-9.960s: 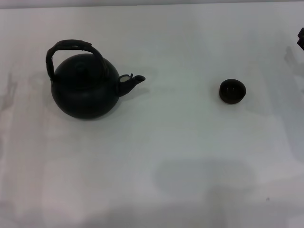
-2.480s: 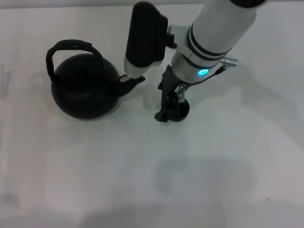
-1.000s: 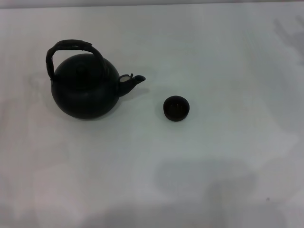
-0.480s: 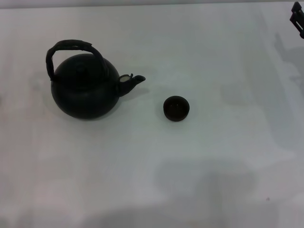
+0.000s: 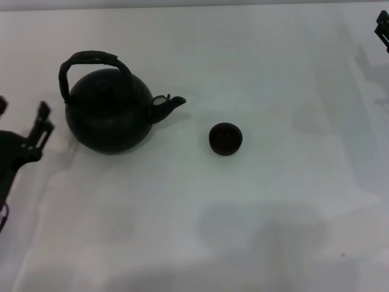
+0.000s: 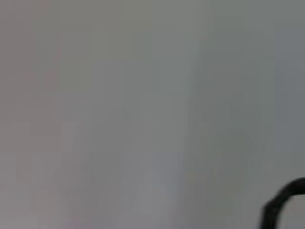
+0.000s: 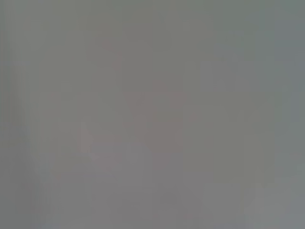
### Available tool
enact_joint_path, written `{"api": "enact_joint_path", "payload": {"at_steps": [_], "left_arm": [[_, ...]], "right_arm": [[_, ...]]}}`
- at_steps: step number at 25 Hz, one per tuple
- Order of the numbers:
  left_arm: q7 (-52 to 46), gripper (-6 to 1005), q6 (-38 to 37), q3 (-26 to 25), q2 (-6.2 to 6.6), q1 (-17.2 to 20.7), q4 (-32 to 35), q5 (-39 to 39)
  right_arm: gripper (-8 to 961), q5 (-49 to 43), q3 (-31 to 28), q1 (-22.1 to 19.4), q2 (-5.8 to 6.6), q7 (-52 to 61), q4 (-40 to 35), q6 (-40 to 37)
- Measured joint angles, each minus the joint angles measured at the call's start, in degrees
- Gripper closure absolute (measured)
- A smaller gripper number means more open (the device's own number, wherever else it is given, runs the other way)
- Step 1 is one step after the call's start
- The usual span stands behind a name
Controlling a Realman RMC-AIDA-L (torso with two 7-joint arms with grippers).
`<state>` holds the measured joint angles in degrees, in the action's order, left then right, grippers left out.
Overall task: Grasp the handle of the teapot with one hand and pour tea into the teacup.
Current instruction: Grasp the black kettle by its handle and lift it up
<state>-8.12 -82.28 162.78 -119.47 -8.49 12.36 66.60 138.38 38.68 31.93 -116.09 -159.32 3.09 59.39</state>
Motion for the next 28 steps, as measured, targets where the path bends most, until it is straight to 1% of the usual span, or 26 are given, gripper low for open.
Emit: {"api": "enact_joint_path", "payload": {"at_steps": [4, 10, 16, 21, 28], "left_arm": [[0.04, 214, 0.85, 0.00, 0.03, -1.57, -0.24, -1.80], [0.04, 213, 4.46, -0.01, 0.03, -4.56, -0.55, -2.93], [0.03, 228, 5.17, -0.25, 0.03, -6.05, -0.60, -2.71], [-0.33, 247, 5.54, -0.55, 0.03, -6.34, -0.46, -2.45], [-0.68, 273, 8.39, -0.64, 0.11, -7.88, -0.58, -0.91]], "right_arm": [[118, 0.05, 0.00, 0.00, -0.01, 0.29, -0.08, -0.43], [119, 0.09, -0.08, -0.02, 0.10, 1.02, -0.08, -0.52], [119, 0.13, -0.10, -0.03, 0.13, 1.20, -0.21, -0.61], [119, 0.14, -0.10, -0.03, 0.16, 1.28, -0.40, -0.62], [119, 0.14, -0.09, -0.03, 0.26, 1.39, -0.43, -0.62]]}}
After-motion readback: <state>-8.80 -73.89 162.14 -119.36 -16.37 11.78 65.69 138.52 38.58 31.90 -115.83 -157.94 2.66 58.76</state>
